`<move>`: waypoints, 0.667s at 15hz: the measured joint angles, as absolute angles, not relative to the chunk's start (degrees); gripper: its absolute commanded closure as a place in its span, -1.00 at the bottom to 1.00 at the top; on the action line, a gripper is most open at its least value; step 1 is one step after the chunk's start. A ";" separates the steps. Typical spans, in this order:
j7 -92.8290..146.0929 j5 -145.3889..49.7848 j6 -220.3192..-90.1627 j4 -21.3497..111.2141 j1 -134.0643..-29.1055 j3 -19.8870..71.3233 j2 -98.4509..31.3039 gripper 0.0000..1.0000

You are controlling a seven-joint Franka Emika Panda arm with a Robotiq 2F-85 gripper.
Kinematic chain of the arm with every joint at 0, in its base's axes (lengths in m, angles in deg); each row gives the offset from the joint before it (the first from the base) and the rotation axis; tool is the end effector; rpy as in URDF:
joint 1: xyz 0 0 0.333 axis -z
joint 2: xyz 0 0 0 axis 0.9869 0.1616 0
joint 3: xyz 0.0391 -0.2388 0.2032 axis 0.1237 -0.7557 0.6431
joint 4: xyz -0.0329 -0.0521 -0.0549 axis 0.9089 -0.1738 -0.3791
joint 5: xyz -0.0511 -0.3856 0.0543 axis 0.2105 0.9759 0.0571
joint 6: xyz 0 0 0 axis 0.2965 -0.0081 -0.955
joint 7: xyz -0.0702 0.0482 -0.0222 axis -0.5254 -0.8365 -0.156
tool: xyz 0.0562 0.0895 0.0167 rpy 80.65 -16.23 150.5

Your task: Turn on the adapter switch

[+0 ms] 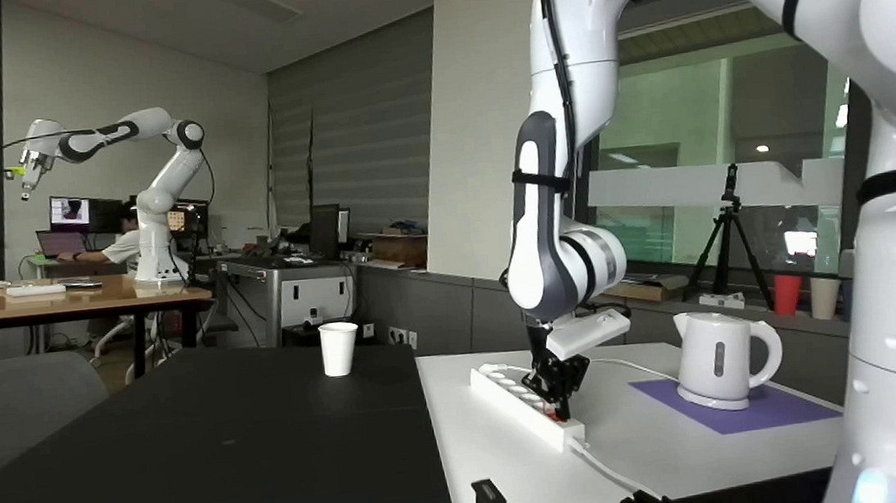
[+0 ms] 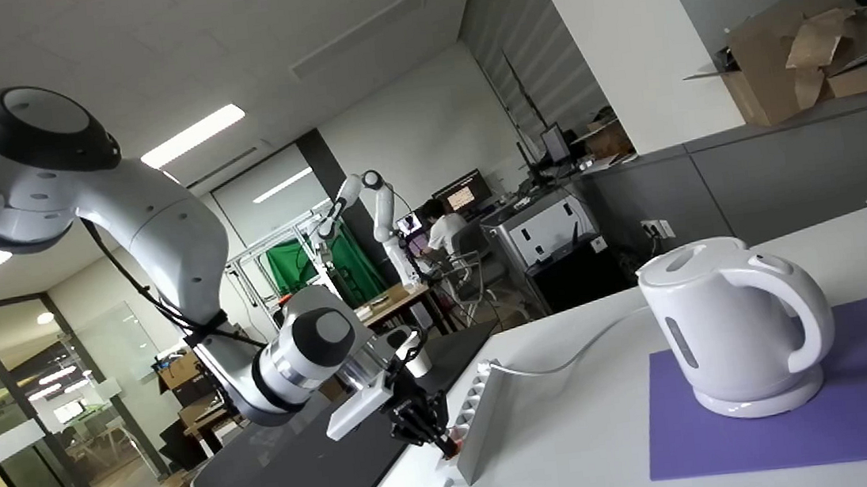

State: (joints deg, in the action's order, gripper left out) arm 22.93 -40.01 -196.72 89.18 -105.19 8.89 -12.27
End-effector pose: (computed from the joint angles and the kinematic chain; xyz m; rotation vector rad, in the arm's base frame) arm 0.4776 0.0221 0.0720 2.8991 0.2673 0.1060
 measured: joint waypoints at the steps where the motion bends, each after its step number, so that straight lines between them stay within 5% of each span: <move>1: 22.99 -40.53 -196.72 89.05 -105.30 8.89 -12.15 1.00; 10: 26.26 -42.93 -196.73 88.16 -98.90 13.60 -12.50 1.00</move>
